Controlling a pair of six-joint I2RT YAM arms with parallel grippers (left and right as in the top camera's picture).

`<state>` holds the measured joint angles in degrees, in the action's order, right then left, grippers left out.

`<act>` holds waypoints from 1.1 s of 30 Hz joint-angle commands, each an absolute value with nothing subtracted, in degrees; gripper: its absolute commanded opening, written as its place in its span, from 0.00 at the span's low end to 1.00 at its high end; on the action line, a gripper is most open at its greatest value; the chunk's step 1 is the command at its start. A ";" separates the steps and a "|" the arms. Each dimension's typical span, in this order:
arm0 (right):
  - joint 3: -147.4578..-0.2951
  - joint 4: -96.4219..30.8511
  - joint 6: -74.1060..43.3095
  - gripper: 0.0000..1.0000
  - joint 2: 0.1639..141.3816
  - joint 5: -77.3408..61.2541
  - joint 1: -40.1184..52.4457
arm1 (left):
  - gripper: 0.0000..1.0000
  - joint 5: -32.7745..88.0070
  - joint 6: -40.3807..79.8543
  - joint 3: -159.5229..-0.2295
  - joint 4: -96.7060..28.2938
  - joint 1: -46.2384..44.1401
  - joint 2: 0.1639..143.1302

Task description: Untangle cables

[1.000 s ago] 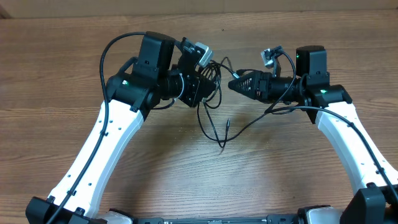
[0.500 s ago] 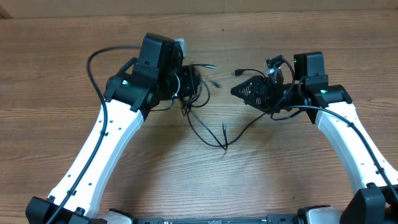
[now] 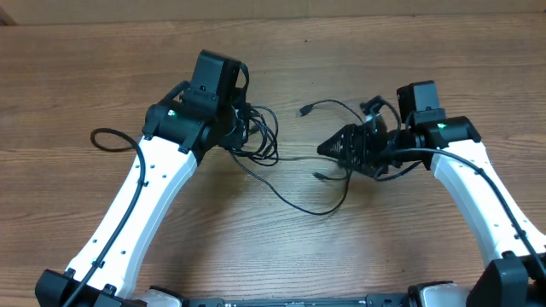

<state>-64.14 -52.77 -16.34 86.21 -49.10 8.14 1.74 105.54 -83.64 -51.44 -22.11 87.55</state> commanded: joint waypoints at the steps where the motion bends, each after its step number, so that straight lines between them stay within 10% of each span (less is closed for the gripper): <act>1: -64.07 -52.21 -11.46 0.75 85.91 -50.61 11.55 | 0.05 -0.54 118.76 -84.53 -51.42 -22.13 86.89; 23: -64.07 -28.16 -19.31 0.68 85.91 -33.65 24.36 | 0.05 10.59 93.47 -84.53 -52.16 -22.15 86.89; 33: -64.07 -27.20 -19.31 0.22 85.91 -21.74 24.80 | 0.05 20.18 88.07 -84.53 -49.87 -22.15 86.89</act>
